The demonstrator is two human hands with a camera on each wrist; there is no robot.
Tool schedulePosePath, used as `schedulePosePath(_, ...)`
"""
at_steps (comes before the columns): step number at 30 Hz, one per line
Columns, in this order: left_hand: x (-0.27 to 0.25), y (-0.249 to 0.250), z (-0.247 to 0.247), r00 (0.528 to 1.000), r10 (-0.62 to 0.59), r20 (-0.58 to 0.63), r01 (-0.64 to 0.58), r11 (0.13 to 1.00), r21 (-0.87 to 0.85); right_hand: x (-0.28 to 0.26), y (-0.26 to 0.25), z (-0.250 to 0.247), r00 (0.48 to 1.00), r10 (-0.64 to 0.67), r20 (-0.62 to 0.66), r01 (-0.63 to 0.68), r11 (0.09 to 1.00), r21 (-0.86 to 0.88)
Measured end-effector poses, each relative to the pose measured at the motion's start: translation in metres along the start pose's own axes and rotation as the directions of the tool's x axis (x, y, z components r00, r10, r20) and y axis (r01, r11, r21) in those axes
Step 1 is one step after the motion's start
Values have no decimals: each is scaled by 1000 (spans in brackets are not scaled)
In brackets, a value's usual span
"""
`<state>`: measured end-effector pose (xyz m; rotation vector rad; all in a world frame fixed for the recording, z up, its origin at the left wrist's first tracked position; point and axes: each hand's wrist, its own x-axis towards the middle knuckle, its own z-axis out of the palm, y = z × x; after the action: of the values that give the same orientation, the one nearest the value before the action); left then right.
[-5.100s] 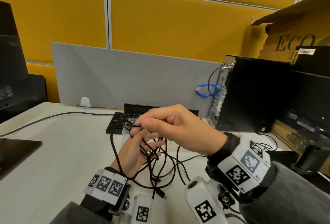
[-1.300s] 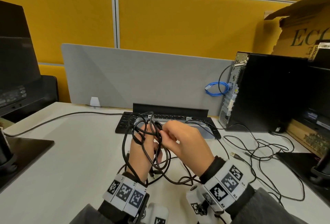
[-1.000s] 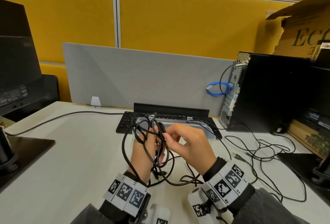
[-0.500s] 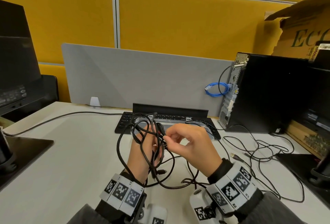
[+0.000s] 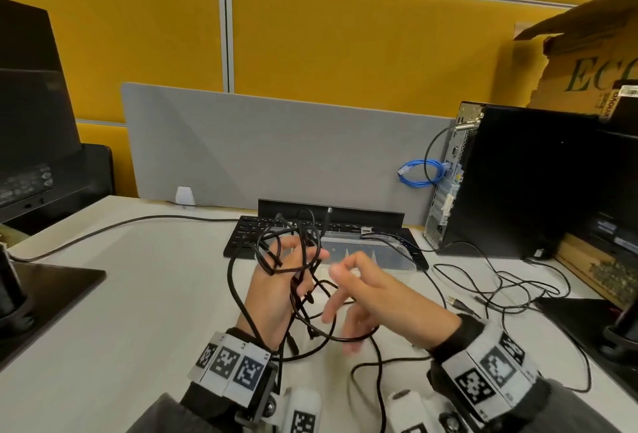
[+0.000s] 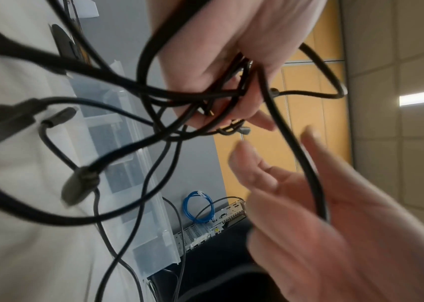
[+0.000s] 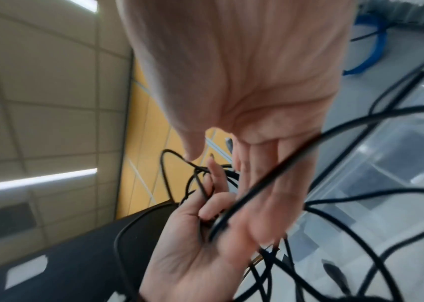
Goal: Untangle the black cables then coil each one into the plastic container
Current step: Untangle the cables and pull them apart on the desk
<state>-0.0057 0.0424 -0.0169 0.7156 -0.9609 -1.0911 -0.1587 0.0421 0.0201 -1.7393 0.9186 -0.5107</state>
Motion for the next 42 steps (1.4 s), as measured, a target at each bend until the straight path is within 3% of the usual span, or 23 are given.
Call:
schedulePosePath(2,2,0,-3,998,15,-62,-16,1000,-17,-8,-2,-1,994,-86,65,102,949,-299)
schedulePosePath(4,6,-1,-8,988,36,-152,-45,997,-57,-14,-3,-10,969,-249,5,217,836,-504)
schedulePosePath(8,10,-1,-17,958,121,-261,-138,989,-47,-31,-15,-45,874,-426,-233,257,813,-522)
schedulePosePath(12,13,-4,-20,923,136,-359,-140,990,13,-53,-20,-71,822,-492,-286,269,779,-566)
schedulePosePath(15,18,-5,-28,894,111,-433,-125,992,-4,-71,-20,-86,799,-494,-342,295,818,-493)
schedulePosePath(17,20,-5,-30,892,101,-441,-119,993,-13,-77,-18,-97,731,-520,-442,315,832,-458)
schedulePosePath(21,14,-7,-22,930,137,-342,-123,991,62,-73,-11,-102,512,-579,-634,408,814,-413)
schedulePosePath(24,14,-6,-22,949,121,-292,-93,990,110,-68,-8,-97,426,-601,-676,461,787,-410)
schedulePosePath(26,13,-3,-21,957,128,-261,-90,984,152,-68,-9,-92,462,-660,-593,474,748,-464)
schedulePosePath(27,13,-2,-20,959,128,-251,-93,984,149,-69,-11,-88,529,-673,-517,478,740,-473)
schedulePosePath(29,15,0,-21,963,117,-242,-92,989,112,-71,-16,-80,715,-623,-318,474,766,-434)
schedulePosePath(30,16,1,-23,963,111,-245,-95,992,78,-73,-19,-78,774,-587,-237,474,785,-399)
schedulePosePath(31,17,2,-26,959,105,-262,-95,994,48,-75,-21,-77,792,-572,-214,479,799,-363)
schedulePosePath(33,18,7,-32,942,101,-320,-104,995,10,-77,-23,-80,754,-585,-300,492,804,-333)
schedulePosePath(36,19,13,-37,927,80,-366,-98,995,-31,-79,-19,-87,638,-618,-460,520,786,-335)
schedulePosePath(42,14,16,-23,962,45,-269,-67,995,-70,-75,-7,-82,414,-574,-707,607,752,-255)
